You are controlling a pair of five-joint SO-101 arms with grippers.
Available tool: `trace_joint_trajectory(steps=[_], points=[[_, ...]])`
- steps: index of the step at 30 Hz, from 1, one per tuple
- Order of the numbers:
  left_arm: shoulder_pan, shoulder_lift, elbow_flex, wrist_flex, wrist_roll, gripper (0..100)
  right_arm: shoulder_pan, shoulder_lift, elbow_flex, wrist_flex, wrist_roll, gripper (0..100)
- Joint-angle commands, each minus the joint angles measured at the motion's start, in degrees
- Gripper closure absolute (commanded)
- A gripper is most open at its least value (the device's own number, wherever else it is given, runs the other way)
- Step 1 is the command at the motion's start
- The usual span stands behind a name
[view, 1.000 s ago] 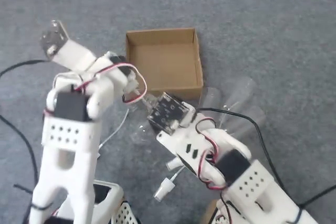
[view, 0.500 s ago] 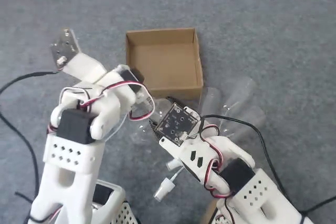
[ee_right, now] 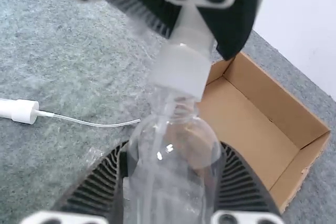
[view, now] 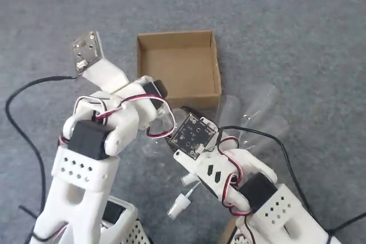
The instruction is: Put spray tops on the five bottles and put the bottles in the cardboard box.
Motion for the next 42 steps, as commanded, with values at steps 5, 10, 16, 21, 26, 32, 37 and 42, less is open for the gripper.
trace_joint_trajectory(steps=[5,10,16,21,26,32,37,42], points=[[0.0,-7.03,1.19,0.44,-2.64,98,0.22,-2.24,-0.26,-1.8,0.26,89.5],[0.26,-9.32,3.91,-0.18,-5.71,81,0.22,-2.24,0.35,-1.8,0.26,89.5],[0.62,-13.98,7.08,-0.44,-5.63,65,0.31,-2.15,0.35,-1.71,0.26,89.5],[0.62,-15.21,9.8,-3.6,-5.63,65,0.31,-2.15,0.44,-1.71,0.18,89.5],[0.09,-15.38,7.96,-3.52,-5.63,65,0.31,-2.24,1.76,-2.24,0.44,89.5],[0.09,-15.38,6.37,-3.6,-5.54,65,0.84,-2.24,2.2,-2.24,0.53,89.5],[0.09,-15.56,5.14,-3.6,-5.36,65,2.15,-2.42,2.46,-2.33,0.44,89.5],[0.0,-21.01,5.67,-3.96,-3.87,65,2.15,-2.42,2.46,-2.33,0.35,89.5]])
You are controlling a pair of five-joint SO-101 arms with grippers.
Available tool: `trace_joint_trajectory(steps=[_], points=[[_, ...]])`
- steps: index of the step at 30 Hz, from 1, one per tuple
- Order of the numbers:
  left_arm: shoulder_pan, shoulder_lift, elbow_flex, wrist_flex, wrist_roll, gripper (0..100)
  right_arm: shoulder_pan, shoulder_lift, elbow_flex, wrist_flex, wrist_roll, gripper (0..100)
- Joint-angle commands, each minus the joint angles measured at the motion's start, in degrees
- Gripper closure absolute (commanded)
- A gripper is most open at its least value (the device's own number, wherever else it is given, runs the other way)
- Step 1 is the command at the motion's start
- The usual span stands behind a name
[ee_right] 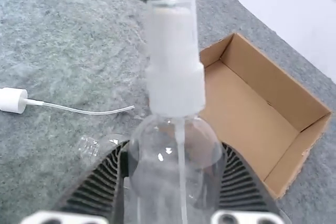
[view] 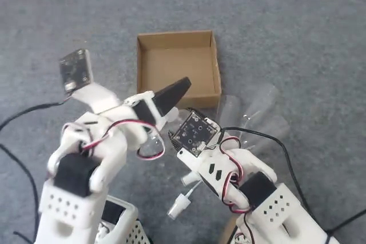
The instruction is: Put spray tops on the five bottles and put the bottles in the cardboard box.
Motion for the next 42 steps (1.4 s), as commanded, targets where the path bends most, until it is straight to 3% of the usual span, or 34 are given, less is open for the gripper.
trace_joint_trajectory(steps=[1,6,13,22,30,42], points=[[-0.26,-7.12,-3.12,-2.11,1.67,65,0.66,-2.33,-0.35,-1.8,0.44,89.5],[-1.23,-13.45,0.66,-5.01,1.85,65,0.57,-2.59,-0.35,-1.8,0.26,89.5],[-13.98,-17.58,9.19,-16.44,1.93,65,0.57,-2.68,-0.7,-1.89,0.26,89.5],[-19.25,-19.25,16.48,-24.7,5.8,65,0.48,-2.68,-0.44,-6.99,0.26,89.5],[-19.52,-19.25,24.31,-34.11,5.71,65,0.57,-2.77,-2.29,-8.13,0.26,89.5],[-19.87,-18.9,28.97,-40.79,5.63,65,0.57,-4.62,-3.96,-8.13,0.26,89.5]])
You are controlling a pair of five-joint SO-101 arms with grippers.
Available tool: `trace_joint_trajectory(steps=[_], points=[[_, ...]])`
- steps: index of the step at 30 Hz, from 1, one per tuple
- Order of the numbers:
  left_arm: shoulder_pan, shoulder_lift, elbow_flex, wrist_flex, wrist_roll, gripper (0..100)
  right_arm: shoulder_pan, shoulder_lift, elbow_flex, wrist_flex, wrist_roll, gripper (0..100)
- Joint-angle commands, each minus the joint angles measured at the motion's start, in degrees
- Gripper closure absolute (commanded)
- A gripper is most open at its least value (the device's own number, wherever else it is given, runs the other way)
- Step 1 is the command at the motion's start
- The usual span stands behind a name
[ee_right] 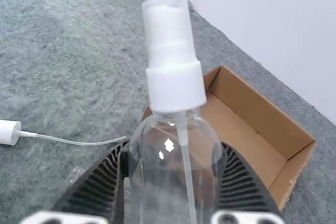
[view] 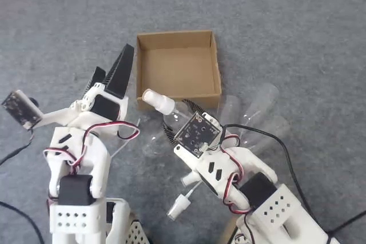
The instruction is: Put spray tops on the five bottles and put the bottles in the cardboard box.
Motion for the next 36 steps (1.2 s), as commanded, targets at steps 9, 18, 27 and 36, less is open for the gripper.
trace_joint_trajectory(steps=[9,18,27,36], points=[[1.85,-0.35,2.07,-4.13,-1.67,65,0.84,-17.71,-1.93,0.92,0.26,89.5],[11.34,-0.79,4.62,-2.46,-7.56,65,0.57,-18.07,0.35,0.66,0.26,89.5],[17.93,-0.88,0.31,7.12,-10.11,65,0.57,-10.68,0.35,0.66,0.26,89.5],[22.24,-0.88,-0.31,10.81,-12.04,65,0.84,-7.25,0.35,0.66,0.26,89.5]])
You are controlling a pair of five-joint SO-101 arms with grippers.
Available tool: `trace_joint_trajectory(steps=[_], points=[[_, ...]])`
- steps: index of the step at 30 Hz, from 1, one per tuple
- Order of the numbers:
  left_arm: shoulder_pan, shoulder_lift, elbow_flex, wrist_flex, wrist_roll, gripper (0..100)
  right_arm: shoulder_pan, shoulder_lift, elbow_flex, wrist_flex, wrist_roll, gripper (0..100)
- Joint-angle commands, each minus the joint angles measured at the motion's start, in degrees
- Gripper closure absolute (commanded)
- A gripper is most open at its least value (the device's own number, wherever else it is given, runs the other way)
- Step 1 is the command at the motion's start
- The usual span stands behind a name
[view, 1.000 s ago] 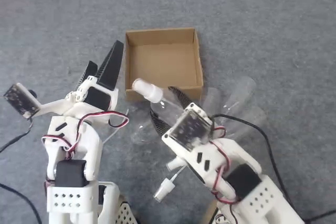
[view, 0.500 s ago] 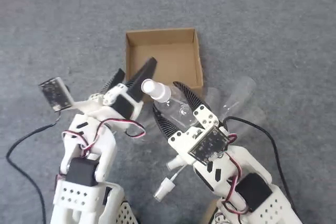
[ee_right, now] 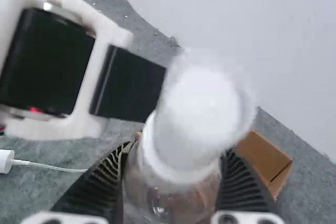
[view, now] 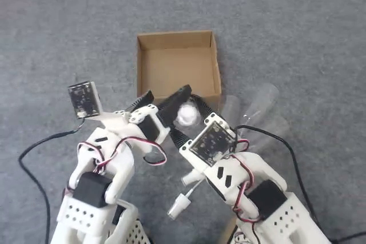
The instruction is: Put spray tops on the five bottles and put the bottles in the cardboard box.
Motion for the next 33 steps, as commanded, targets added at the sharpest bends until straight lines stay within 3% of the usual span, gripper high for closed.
trace_joint_trajectory(steps=[1,5,21,33], points=[[1.85,-0.97,-3.65,0.26,-0.79,65,0.4,2.07,-0.88,0.31,0.26,89.5],[-0.26,-0.97,-3.74,-0.09,-0.7,65,0.4,2.07,-0.88,0.66,0.26,89.5],[-19.87,-0.97,-3.03,-6.59,-3.52,65,1.54,1.63,2.64,0.75,0.35,91.2],[-31.38,-0.97,6.73,-6.95,-7.56,69,5.76,1.63,4.4,0.22,0.26,95.7]])
